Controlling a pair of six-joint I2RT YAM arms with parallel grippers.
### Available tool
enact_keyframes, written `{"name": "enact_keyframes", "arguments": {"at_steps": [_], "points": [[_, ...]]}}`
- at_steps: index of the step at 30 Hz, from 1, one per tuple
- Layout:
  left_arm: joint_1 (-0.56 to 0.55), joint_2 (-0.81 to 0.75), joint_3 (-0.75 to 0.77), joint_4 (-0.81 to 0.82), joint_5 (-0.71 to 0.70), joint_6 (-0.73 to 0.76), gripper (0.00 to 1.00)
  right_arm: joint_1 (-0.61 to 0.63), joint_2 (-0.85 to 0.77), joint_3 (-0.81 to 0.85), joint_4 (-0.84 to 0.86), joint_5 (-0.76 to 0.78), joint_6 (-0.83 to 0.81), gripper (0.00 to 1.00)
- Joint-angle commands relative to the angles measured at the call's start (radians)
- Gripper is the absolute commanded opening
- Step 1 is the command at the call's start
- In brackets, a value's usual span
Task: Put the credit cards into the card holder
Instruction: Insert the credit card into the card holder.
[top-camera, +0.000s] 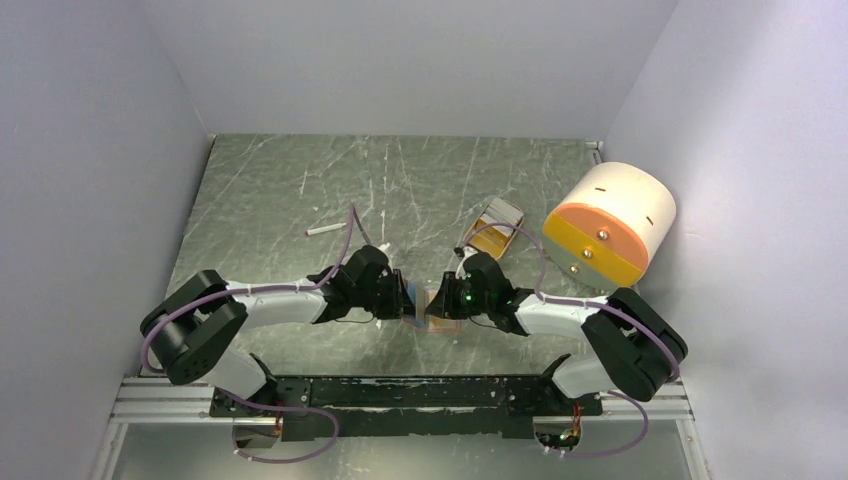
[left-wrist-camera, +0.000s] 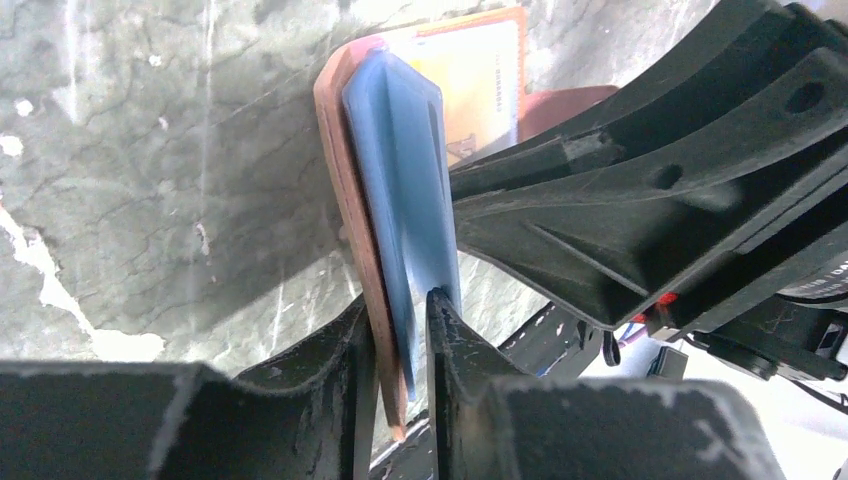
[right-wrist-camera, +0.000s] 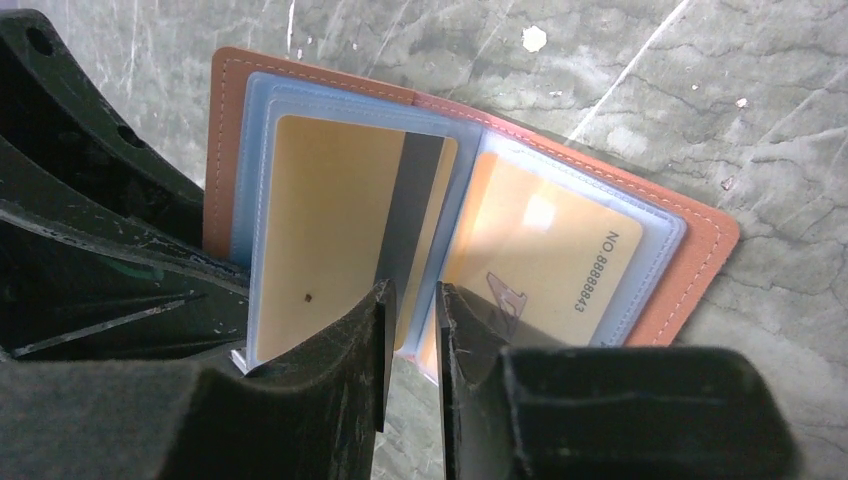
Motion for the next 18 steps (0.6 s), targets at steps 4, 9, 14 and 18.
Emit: {"name": "enact_keyframes", "arguments": {"at_steps": [4, 9, 14, 18], "points": [[-0.007, -0.02, 0.061, -0.066, -0.038, 0.027, 0.14, 0.004, -0.022, 0.001, -0.014, 0.008, -0.01, 0.25], [-0.007, -0.072, 0.086, -0.191, -0.068, 0.059, 0.12, 0.003, -0.135, 0.015, -0.155, 0.061, -0.02, 0.26], [-0.009, -0.117, 0.115, -0.265, -0.078, 0.097, 0.12, 0.003, -0.144, -0.008, -0.137, 0.09, -0.022, 0.25], [-0.013, -0.09, 0.16, -0.282, -0.039, 0.13, 0.11, 0.003, -0.07, -0.003, -0.094, 0.082, -0.022, 0.24]]}}
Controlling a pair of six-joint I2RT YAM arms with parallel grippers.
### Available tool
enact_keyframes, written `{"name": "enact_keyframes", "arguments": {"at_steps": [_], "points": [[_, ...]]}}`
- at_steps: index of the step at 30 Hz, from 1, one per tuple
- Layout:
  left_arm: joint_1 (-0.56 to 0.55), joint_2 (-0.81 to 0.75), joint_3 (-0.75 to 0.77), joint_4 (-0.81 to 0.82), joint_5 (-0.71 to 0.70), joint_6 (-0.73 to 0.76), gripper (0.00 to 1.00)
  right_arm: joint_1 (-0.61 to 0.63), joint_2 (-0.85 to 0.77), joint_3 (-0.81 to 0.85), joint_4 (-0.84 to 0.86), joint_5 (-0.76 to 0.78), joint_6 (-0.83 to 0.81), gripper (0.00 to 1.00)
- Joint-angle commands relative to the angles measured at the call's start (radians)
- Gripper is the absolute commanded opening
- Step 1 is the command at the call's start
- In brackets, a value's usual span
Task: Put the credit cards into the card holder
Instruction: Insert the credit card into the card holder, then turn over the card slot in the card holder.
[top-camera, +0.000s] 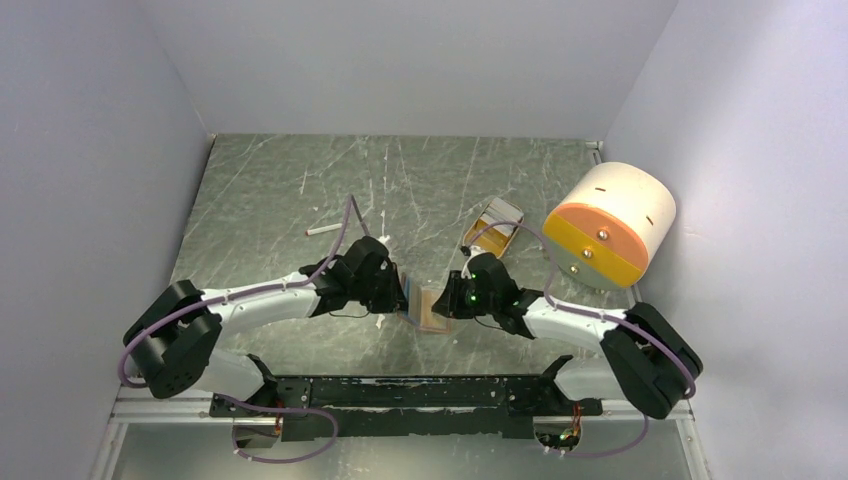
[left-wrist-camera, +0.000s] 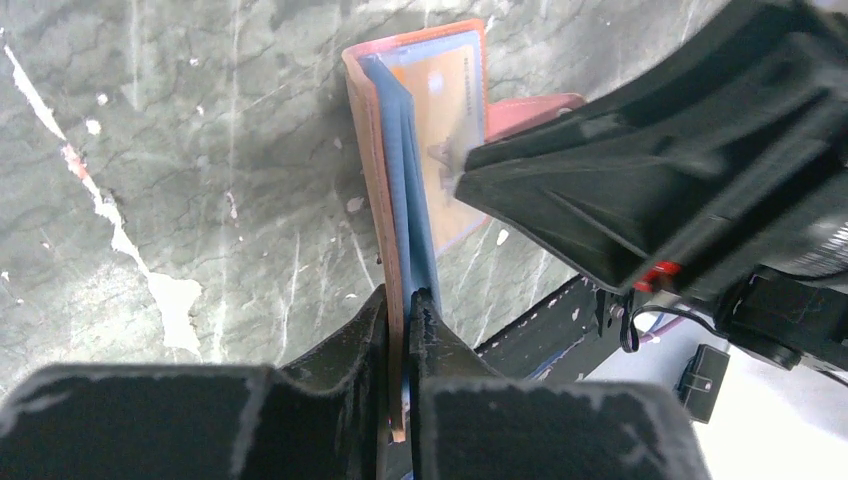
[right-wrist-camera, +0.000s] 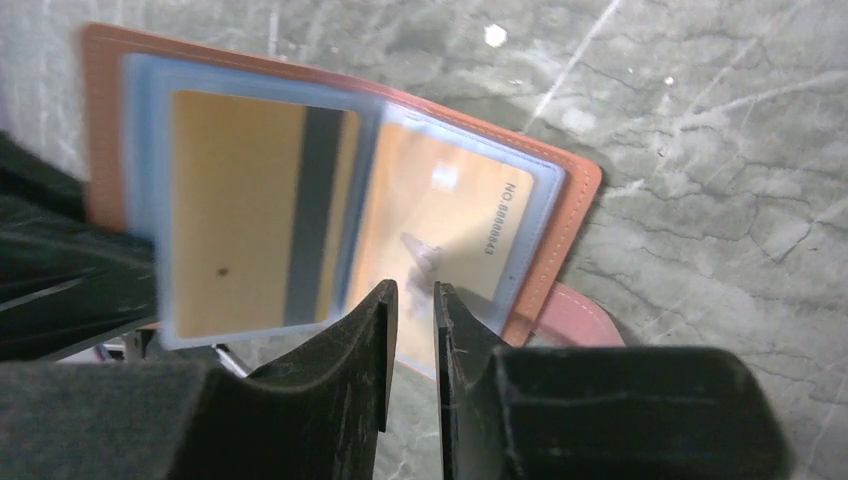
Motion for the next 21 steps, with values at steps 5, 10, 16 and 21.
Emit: {"name": "enact_keyframes", "arguments": {"at_steps": [5, 10, 16, 21], "points": [[-0.029, 0.039, 0.078, -0.003, 0.064, 0.056, 0.16, 0.007, 0.1, -0.02, 0.077, 0.008, 0.006, 0.23], [-0.029, 0.083, 0.076, 0.051, 0.109, 0.041, 0.12, 0.008, 0.108, -0.027, 0.074, 0.011, 0.003, 0.22], [-0.029, 0.096, 0.068, 0.061, 0.106, 0.037, 0.12, 0.009, 0.026, -0.018, 0.003, 0.063, -0.009, 0.25], [-0.029, 0.117, 0.101, 0.027, 0.096, 0.052, 0.11, 0.007, 0.013, -0.012, -0.015, 0.073, -0.005, 0.28]]}}
